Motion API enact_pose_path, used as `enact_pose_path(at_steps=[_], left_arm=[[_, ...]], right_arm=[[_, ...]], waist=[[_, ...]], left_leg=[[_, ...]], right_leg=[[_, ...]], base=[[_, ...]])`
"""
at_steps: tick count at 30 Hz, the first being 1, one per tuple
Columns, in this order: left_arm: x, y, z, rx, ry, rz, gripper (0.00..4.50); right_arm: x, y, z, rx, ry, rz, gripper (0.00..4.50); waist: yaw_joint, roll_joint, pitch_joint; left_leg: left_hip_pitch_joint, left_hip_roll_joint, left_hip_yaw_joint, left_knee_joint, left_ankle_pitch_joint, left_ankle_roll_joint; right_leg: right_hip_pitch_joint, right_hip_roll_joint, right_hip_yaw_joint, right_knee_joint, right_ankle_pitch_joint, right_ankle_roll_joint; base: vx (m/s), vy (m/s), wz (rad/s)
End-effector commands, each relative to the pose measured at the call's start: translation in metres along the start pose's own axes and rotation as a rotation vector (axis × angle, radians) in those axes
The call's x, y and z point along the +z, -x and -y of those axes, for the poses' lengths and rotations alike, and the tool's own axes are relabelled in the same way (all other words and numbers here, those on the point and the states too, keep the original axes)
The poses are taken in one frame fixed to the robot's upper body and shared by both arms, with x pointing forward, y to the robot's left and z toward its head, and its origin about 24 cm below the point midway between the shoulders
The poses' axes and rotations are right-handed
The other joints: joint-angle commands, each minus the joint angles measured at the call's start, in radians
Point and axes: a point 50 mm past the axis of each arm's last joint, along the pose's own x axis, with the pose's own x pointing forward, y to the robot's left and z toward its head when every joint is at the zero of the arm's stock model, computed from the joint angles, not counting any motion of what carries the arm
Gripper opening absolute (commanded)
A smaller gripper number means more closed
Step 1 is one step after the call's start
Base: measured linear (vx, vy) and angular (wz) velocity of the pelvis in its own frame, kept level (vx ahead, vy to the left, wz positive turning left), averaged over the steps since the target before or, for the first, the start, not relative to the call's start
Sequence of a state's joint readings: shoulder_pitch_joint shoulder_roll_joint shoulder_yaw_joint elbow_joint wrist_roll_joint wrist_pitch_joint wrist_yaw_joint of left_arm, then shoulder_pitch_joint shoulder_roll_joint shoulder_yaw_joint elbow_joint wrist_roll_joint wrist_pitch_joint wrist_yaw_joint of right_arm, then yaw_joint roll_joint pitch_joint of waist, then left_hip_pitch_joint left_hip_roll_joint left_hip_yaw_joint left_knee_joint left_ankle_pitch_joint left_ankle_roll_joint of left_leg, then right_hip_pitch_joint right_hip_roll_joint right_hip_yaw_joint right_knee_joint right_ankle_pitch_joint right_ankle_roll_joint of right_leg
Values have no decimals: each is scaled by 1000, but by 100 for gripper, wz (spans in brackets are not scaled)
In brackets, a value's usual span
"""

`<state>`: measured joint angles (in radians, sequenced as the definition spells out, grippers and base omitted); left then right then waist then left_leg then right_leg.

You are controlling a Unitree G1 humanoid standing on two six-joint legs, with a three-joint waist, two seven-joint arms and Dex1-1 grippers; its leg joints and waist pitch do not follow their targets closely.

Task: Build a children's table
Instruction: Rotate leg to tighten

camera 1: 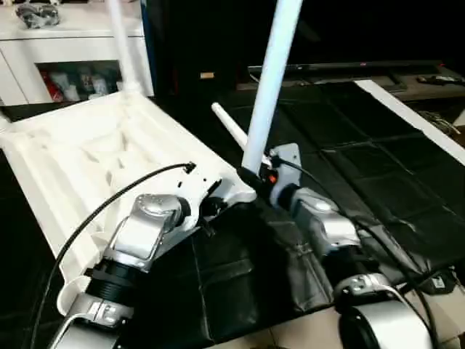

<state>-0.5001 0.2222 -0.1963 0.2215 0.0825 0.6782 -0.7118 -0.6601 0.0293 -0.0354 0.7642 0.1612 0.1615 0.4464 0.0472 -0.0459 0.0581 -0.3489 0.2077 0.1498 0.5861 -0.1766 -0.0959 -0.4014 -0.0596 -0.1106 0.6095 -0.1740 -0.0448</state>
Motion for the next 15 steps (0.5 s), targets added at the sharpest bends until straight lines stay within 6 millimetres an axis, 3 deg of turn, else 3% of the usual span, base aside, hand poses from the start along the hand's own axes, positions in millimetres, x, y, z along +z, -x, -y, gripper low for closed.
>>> enact_pose_path(at_steps=[1,4,5,11,12,15], left_arm=[[35,0,11,-36,-96,103,0],[32,0,10,-25,-106,85,0],[31,1,10,-19,-110,79,0],[21,1,2,17,-176,47,0],[19,1,0,25,-175,43,0],[17,2,-2,31,-160,43,0]], right_arm=[[-30,-2,-10,2,-74,-123,199],[-28,-1,-8,20,-73,-104,199],[-27,0,-7,33,-80,-92,255],[-21,13,4,63,-37,-49,300],[-19,19,6,87,-1,-37,307],[-12,32,7,132,32,11,336]], waist=[[9,21,-63],[10,23,-63],[10,24,-62],[23,21,-65],[25,30,-67],[27,18,-67]], left_leg=[[-2,19,-1,-68,-255,21],[-2,20,-3,-70,-266,15],[0,21,-3,-70,-276,15],[0,24,0,-70,-245,23],[1,24,0,-69,-231,23],[-3,22,4,-67,-209,33]], right_leg=[[53,-82,57,-98,-377,-110],[54,-83,57,-96,-364,-118],[53,-83,57,-96,-367,-120],[56,-83,62,-92,-313,-126],[55,-83,63,-87,-274,-139],[62,-80,63,-85,-230,-144]], base=[[0,0,0],[0,0,0],[0,0,0],[0,0,0],[0,0,0],[0,0,0]])
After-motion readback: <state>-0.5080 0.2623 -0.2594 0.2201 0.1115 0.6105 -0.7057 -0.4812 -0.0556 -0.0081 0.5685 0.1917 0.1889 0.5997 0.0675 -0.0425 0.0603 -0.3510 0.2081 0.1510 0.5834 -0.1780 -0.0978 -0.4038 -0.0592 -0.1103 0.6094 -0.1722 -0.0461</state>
